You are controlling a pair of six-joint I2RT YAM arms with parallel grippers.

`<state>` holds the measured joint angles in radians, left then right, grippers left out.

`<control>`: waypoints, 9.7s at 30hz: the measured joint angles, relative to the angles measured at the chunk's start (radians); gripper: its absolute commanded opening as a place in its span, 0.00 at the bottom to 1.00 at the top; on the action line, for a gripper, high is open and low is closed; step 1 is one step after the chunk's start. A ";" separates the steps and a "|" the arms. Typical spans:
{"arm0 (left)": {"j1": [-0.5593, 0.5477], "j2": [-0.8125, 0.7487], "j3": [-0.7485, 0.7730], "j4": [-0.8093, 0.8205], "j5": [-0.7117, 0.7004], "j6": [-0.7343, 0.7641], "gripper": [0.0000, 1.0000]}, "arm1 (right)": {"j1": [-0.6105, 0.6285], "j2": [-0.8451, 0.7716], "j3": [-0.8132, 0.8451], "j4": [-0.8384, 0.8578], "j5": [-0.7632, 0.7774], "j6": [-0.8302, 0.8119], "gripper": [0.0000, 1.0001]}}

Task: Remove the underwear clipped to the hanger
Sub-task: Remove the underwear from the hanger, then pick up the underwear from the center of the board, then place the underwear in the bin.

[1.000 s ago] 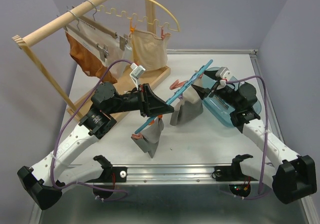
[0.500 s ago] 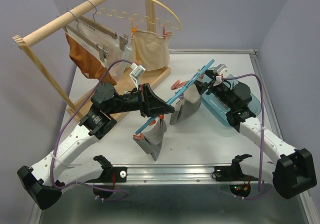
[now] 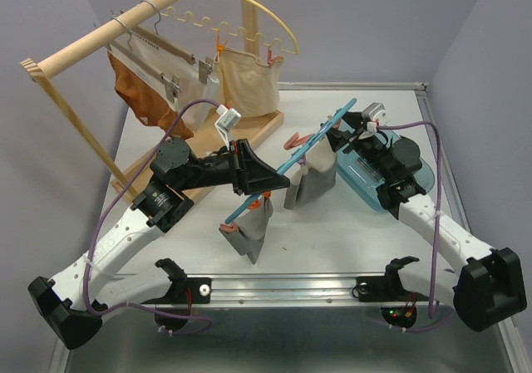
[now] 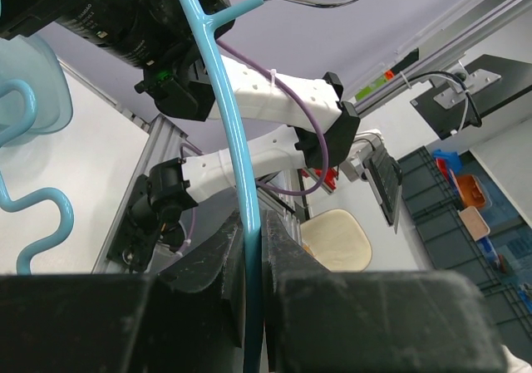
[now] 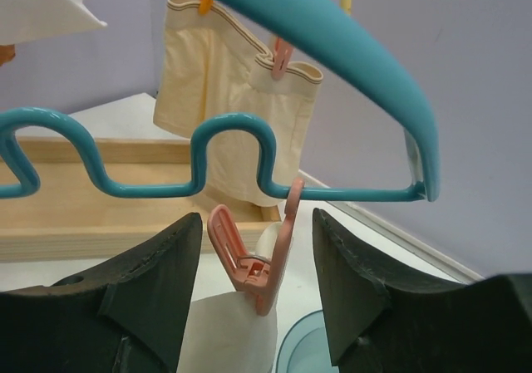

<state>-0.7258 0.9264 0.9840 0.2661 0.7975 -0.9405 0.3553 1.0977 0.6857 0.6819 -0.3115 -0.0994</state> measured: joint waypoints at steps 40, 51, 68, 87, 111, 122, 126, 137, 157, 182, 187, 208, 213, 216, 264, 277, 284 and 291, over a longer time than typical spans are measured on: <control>-0.001 -0.042 -0.060 0.068 -0.154 -0.039 0.00 | 0.014 -0.156 0.116 -0.652 -0.540 -0.238 1.00; -0.002 -0.005 -0.060 0.137 -0.187 -0.095 0.00 | 0.174 -0.034 0.244 -0.614 -0.385 -0.136 1.00; -0.002 0.034 -0.062 0.233 -0.229 -0.185 0.00 | 0.243 0.052 0.348 -0.573 -0.085 -0.117 0.99; -0.002 0.049 -0.107 0.356 -0.306 -0.293 0.00 | 0.255 0.096 0.357 -0.495 -0.057 -0.060 0.79; -0.002 0.050 -0.143 0.420 -0.339 -0.307 0.00 | 0.254 0.003 0.332 -0.491 -0.071 -0.071 1.00; -0.002 0.048 -0.154 0.414 -0.351 -0.258 0.00 | 0.239 -0.148 0.272 -0.682 -0.278 -0.251 1.00; -0.002 0.039 -0.154 0.402 -0.354 -0.235 0.00 | 0.233 -0.168 0.255 -0.806 -0.378 -0.334 1.00; -0.002 -0.079 -0.158 0.255 -0.364 -0.120 0.00 | 0.228 -0.114 0.071 -0.982 -0.387 -0.553 1.00; -0.001 -0.244 -0.225 0.128 -0.365 -0.057 0.00 | 0.429 0.337 -0.007 -0.907 -0.130 -0.678 0.95; -0.001 -0.379 -0.257 0.023 -0.389 0.002 0.00 | 0.450 0.423 0.088 -0.916 -0.103 -0.618 0.01; -0.001 -0.397 -0.260 0.011 -0.396 0.010 0.00 | 0.417 0.338 0.140 -1.042 -0.130 -0.646 0.00; -0.001 -0.401 -0.272 -0.024 -0.406 0.040 0.00 | 0.075 -0.256 0.159 -1.135 0.027 -0.528 0.00; -0.001 -0.391 -0.272 -0.026 -0.406 0.045 0.00 | 0.029 -0.274 0.196 -1.110 0.190 -0.444 0.01; -0.001 -0.391 -0.272 -0.032 -0.406 0.050 0.00 | 0.008 -0.272 0.224 -1.086 0.265 -0.406 0.01; -0.001 -0.395 -0.272 -0.092 -0.381 0.132 0.00 | -0.440 0.023 0.461 -0.963 -0.019 -0.238 0.01; -0.001 -0.359 -0.271 -0.091 -0.351 0.142 0.00 | -0.441 0.062 0.294 -0.960 -0.049 -0.288 1.00; -0.001 -0.303 -0.270 -0.090 -0.319 0.156 0.00 | -0.440 0.004 0.259 -0.992 -0.139 -0.397 1.00; -0.001 -0.199 -0.263 -0.082 -0.274 0.159 0.00 | -0.440 -0.140 0.254 -1.120 -0.385 -0.654 1.00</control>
<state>-0.7269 0.7277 0.7208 0.1837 0.5232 -0.7815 -0.0849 0.9577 0.9394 -0.4377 -0.6960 -0.7532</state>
